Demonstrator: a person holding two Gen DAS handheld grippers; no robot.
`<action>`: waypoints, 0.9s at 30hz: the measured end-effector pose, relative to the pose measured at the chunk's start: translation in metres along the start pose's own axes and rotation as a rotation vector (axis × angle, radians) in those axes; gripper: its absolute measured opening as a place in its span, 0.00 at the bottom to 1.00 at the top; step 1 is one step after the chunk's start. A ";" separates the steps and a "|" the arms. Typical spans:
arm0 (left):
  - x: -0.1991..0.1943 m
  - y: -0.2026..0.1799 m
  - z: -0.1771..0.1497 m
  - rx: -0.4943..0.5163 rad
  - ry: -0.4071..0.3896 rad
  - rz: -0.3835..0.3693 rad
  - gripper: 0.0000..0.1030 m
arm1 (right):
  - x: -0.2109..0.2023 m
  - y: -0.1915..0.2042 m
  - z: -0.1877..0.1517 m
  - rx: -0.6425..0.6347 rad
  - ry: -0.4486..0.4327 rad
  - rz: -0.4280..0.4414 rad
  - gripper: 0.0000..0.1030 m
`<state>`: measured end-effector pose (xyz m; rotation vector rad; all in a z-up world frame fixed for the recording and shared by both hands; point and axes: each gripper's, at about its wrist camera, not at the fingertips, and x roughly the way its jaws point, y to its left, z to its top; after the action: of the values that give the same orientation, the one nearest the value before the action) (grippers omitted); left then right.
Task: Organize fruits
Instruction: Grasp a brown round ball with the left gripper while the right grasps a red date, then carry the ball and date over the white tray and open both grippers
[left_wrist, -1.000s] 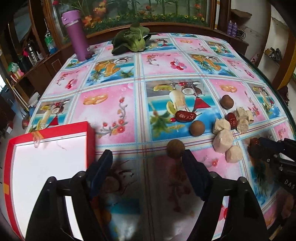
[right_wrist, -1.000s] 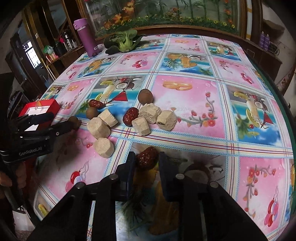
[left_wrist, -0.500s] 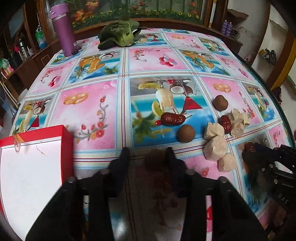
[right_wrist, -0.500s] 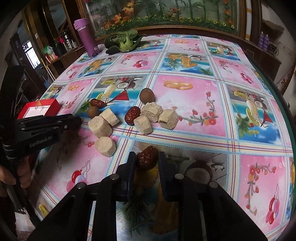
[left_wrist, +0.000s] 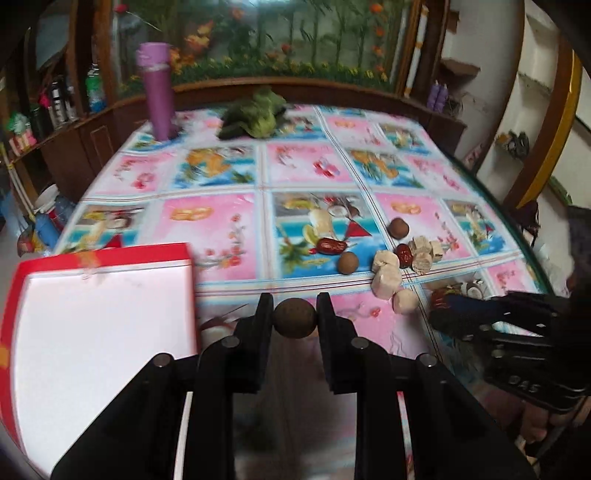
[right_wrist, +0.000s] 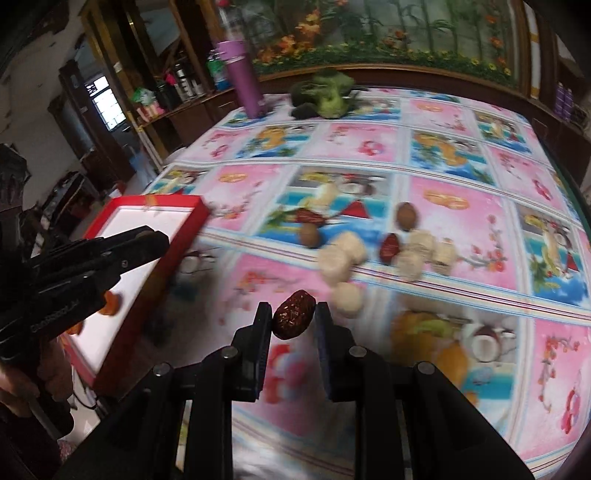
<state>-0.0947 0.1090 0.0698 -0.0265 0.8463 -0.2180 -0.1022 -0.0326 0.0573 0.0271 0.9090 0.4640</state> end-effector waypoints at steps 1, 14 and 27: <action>-0.010 0.007 -0.003 -0.015 -0.017 0.008 0.25 | 0.003 0.012 0.001 -0.021 0.001 0.013 0.22; -0.082 0.119 -0.049 -0.188 -0.110 0.271 0.25 | 0.043 0.148 0.041 -0.221 0.005 0.184 0.22; -0.077 0.187 -0.084 -0.302 -0.046 0.367 0.25 | 0.116 0.221 0.055 -0.268 0.139 0.221 0.22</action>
<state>-0.1728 0.3127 0.0501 -0.1564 0.8170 0.2556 -0.0827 0.2222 0.0513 -0.1519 0.9786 0.7981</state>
